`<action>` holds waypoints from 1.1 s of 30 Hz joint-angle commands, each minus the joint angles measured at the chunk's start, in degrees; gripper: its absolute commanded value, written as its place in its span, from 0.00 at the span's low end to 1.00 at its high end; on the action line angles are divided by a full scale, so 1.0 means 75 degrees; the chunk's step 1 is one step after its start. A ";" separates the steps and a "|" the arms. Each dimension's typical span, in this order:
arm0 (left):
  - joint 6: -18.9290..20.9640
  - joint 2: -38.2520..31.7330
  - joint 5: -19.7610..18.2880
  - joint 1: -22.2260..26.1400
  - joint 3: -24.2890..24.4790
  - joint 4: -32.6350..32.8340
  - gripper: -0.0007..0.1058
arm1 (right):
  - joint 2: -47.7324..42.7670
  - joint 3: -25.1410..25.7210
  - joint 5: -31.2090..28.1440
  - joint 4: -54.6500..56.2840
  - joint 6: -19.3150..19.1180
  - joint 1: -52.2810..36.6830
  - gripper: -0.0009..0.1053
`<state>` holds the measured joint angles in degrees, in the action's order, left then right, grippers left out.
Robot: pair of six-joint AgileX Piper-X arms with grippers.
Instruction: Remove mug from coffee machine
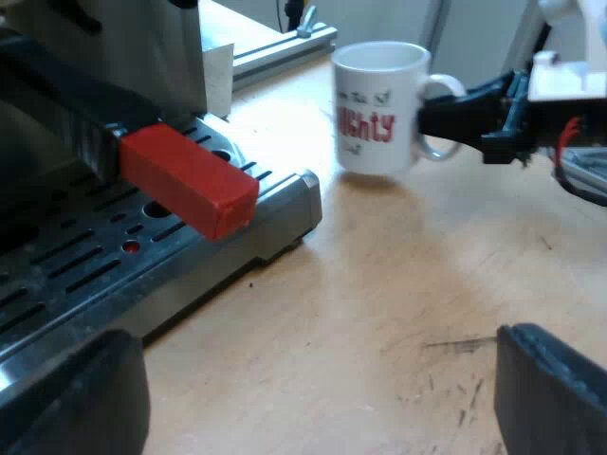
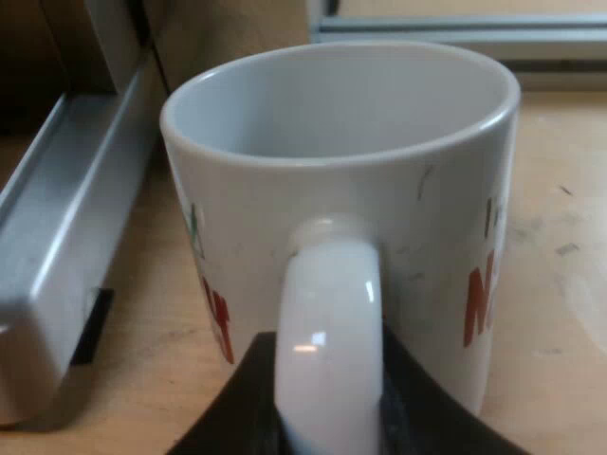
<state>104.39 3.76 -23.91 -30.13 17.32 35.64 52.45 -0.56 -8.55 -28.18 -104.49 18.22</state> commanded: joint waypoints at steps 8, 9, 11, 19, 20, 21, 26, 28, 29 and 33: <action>0.0018 0.0003 -0.0042 -0.0049 0.0016 -0.0125 0.72 | 0.2090 0.0172 0.0151 -0.2889 -0.0307 -0.0030 0.01; 0.0018 0.0003 -0.0042 -0.0049 0.0016 -0.0125 0.72 | 0.2205 0.0181 0.0151 -0.2946 -0.0307 -0.0030 0.01; 0.0018 0.0003 -0.0042 -0.0049 0.0016 -0.0125 0.72 | 0.2548 0.0230 0.0151 -0.3227 -0.0307 -0.0030 0.01; 0.0018 0.0003 -0.0042 -0.0049 0.0016 -0.0125 0.72 | 0.4480 0.1163 0.0151 -0.4322 -0.0271 -0.0030 0.01; 0.0018 0.0003 -0.0042 -0.0049 0.0016 -0.0125 0.72 | 0.4538 0.1161 0.0151 -0.4322 -0.0271 -0.0030 0.01; 0.0018 0.0003 -0.0042 -0.0049 0.0016 -0.0125 0.72 | 0.4541 0.1142 0.0151 -0.4303 -0.0271 -0.0030 0.01; 0.0018 0.0003 -0.0042 -0.0049 0.0016 -0.0125 0.72 | 0.4539 0.1110 0.0132 -0.4148 -0.0170 -0.0030 0.19; 0.0018 0.0003 -0.0042 -0.0049 0.0016 -0.0125 0.72 | 0.4539 0.1110 0.0114 -0.4148 -0.0036 -0.0030 0.36; 0.0018 0.0003 -0.0042 -0.0049 0.0016 -0.0125 0.72 | 0.4539 0.1110 0.0115 -0.4148 0.0037 -0.0030 0.47; 0.0018 0.0003 -0.0042 -0.0049 0.0016 -0.0125 0.72 | 0.4525 0.1110 0.0115 -0.4148 0.0139 -0.0030 0.62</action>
<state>104.39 3.76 -23.90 -30.13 17.32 35.64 86.98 7.41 -7.53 -58.22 -103.64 18.22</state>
